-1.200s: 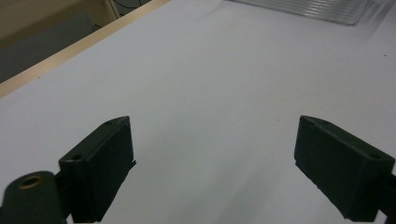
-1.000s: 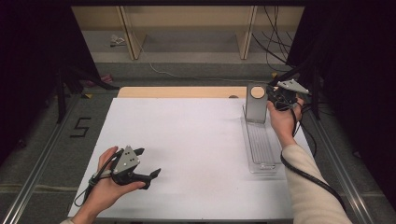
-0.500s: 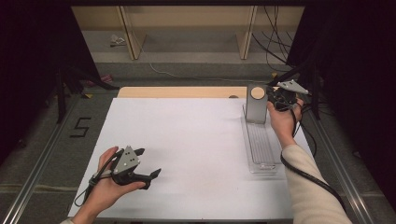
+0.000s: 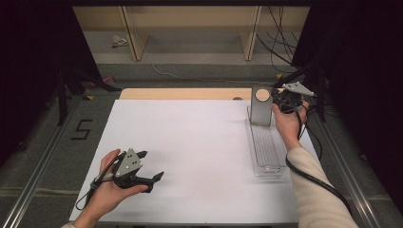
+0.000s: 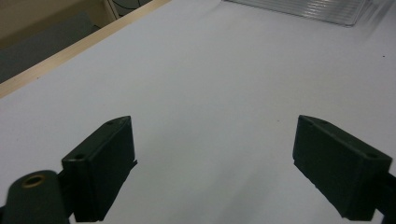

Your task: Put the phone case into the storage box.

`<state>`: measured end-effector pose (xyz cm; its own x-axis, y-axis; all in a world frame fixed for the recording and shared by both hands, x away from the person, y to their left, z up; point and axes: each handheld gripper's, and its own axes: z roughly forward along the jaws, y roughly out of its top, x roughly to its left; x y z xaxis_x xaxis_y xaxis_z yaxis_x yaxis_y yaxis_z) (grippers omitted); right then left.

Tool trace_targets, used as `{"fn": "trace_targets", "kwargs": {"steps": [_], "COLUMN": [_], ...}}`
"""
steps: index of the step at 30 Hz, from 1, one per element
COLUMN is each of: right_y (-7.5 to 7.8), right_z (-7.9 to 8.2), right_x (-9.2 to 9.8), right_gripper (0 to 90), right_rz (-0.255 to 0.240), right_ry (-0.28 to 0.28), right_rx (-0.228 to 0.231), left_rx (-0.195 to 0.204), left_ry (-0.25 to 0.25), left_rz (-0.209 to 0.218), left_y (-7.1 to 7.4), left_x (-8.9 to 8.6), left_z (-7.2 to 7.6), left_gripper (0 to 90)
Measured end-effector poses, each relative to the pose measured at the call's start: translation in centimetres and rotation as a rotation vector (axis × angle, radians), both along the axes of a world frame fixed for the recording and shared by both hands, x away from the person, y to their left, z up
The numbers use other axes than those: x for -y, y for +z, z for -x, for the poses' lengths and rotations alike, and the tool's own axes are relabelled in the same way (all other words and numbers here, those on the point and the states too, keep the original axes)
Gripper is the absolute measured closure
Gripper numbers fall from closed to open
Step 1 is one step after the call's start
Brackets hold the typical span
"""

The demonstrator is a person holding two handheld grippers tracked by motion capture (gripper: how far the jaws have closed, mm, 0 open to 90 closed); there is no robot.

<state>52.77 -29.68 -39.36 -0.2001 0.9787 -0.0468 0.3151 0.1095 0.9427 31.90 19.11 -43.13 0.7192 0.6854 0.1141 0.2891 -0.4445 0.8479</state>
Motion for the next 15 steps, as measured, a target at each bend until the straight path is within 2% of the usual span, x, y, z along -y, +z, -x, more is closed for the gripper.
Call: {"fn": "trace_targets", "kwargs": {"steps": [15], "right_y": [0.11], "right_z": [-0.17], "right_x": [0.15], "right_gripper": [84.3], "right_rz": [-0.010], "right_ry": [0.009], "right_rx": [-0.001], "left_rx": [-0.001], "left_ry": [0.001], "left_rz": [0.001], "left_y": [-0.01], "left_x": [0.02], "left_z": [0.01], "left_gripper": [12.3]}}
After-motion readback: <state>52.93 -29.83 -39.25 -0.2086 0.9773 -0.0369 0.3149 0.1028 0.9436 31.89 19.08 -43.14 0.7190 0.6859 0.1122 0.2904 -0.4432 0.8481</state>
